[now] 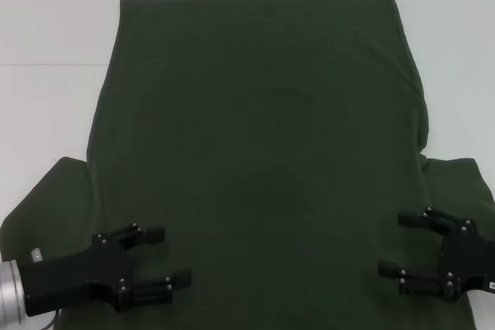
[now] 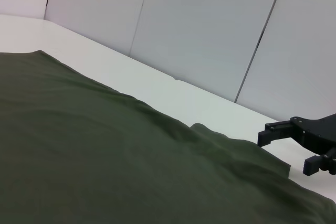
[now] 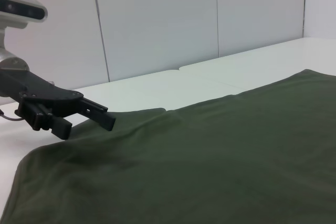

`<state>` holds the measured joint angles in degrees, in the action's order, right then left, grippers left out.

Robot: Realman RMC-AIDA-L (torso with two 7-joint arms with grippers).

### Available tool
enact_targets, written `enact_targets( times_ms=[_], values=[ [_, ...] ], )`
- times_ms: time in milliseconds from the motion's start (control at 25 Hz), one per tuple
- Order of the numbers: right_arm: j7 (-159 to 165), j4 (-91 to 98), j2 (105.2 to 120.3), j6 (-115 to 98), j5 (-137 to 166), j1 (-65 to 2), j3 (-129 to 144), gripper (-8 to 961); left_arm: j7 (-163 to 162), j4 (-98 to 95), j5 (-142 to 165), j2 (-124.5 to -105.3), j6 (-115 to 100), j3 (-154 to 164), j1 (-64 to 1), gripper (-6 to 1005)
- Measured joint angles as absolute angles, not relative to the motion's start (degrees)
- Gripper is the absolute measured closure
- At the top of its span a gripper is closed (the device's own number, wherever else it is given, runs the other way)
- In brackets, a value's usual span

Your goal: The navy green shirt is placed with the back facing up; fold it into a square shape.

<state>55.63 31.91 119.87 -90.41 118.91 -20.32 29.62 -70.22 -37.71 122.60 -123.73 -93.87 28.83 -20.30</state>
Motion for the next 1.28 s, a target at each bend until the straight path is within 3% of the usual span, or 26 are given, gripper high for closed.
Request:
enact_targets(
  times_ms=[840,960,1280],
  values=[
    [55.6,31.9,119.87,-90.6,118.8,-20.2,29.6,12,-78.0,-38.0,122.6,-123.30,-95.0,27.3,-20.7,65],
    [55.6,31.9,119.87,-90.8,118.8,-20.3,29.6,11,-85.6,-38.2,122.6,-122.08,-96.6,24.8,-21.6,65],
    [55.7,32.1,119.87,-91.9,118.7,-20.2,29.6,11,-108.7,-38.3,123.0,-116.50,-98.4,22.8,-23.9,65]
  ],
)
